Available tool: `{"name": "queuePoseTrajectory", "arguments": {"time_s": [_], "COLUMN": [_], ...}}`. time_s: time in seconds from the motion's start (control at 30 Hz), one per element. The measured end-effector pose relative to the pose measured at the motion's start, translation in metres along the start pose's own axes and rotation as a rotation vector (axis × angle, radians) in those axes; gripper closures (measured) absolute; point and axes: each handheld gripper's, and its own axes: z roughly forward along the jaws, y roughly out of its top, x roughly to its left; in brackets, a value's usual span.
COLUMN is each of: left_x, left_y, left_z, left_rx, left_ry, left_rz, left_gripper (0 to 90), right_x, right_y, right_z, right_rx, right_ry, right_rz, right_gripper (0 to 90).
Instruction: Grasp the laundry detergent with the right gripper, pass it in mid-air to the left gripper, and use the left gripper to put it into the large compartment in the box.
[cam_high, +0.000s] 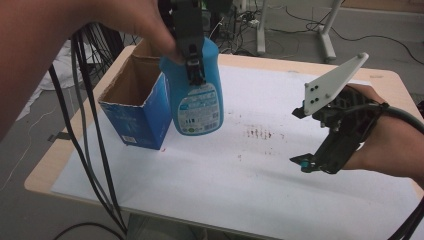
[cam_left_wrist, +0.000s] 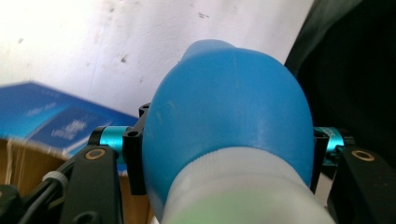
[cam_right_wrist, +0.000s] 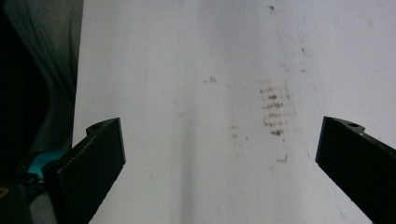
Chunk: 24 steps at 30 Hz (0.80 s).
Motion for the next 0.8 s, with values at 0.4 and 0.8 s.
{"name": "queuePoseTrajectory", "arguments": {"time_s": [0.4,0.8], "left_x": [0.029,0.065], "left_y": [-0.03,-0.078], "left_z": [-0.042,-0.071], "left_rx": [-0.049,-0.111], "left_ry": [0.056,0.107], "left_rz": [-0.285,-0.645], "left_gripper": [38.1,38.1], "right_x": [-0.01,-0.012], "right_y": [-0.002,-0.005], "right_z": [-0.019,-0.029], "right_rx": [0.106,0.15], "right_ry": [0.003,-0.006], "right_rz": [-0.014,-0.016], "right_gripper": [0.6,0.6]}}
